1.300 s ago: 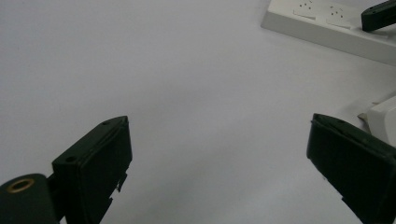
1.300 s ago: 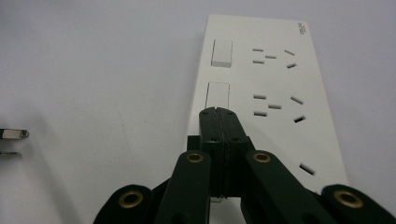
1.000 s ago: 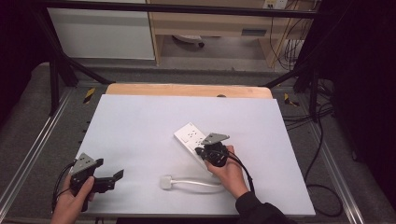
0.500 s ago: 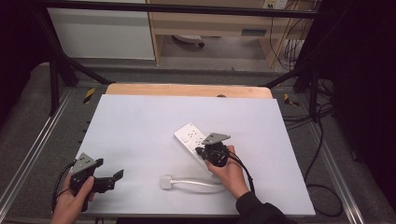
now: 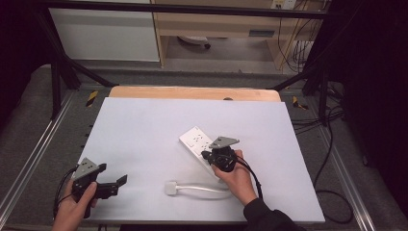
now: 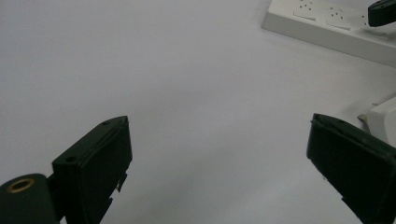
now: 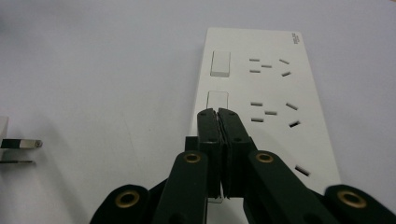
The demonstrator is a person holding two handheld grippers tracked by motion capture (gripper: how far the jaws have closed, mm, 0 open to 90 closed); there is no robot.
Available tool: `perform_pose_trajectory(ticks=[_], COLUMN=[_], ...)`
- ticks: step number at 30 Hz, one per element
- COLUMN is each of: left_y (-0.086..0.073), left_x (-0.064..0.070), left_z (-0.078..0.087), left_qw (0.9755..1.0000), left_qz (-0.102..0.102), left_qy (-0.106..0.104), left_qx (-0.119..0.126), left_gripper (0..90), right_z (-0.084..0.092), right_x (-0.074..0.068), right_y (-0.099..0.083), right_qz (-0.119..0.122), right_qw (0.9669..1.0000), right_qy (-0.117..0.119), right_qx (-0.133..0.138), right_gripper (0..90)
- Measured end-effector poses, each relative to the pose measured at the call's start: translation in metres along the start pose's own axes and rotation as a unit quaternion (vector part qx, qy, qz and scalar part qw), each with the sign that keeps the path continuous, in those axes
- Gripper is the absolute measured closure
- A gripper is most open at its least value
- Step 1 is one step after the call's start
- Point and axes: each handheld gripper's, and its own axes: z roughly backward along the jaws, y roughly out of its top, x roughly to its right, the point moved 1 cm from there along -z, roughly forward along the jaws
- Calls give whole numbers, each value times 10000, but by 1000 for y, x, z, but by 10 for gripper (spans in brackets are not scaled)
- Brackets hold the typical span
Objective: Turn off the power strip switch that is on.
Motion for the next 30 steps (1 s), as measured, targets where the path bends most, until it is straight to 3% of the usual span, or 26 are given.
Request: perform_pose_trajectory(ticks=[6,13,25,30], left_y=[0,0,0,0], left_x=[0,1,1,1], left_z=[0,-1,-1,-1], left_qw=[10000,10000,10000,10000], left_qz=[30,22,18,15], left_qy=[16,-6,-12,-12], left_qx=[8,5,4,8], left_gripper=[67,67,67,67], right_z=[1,4,11,15], right_x=[0,0,5,7], right_y=[0,1,6,9], right_qz=[-49,-71,-326,-405], right_qw=[10000,9999,9990,9985], right_qy=[23,80,-107,-157], right_qx=[48,111,277,326], right_gripper=[861,766,433,356])
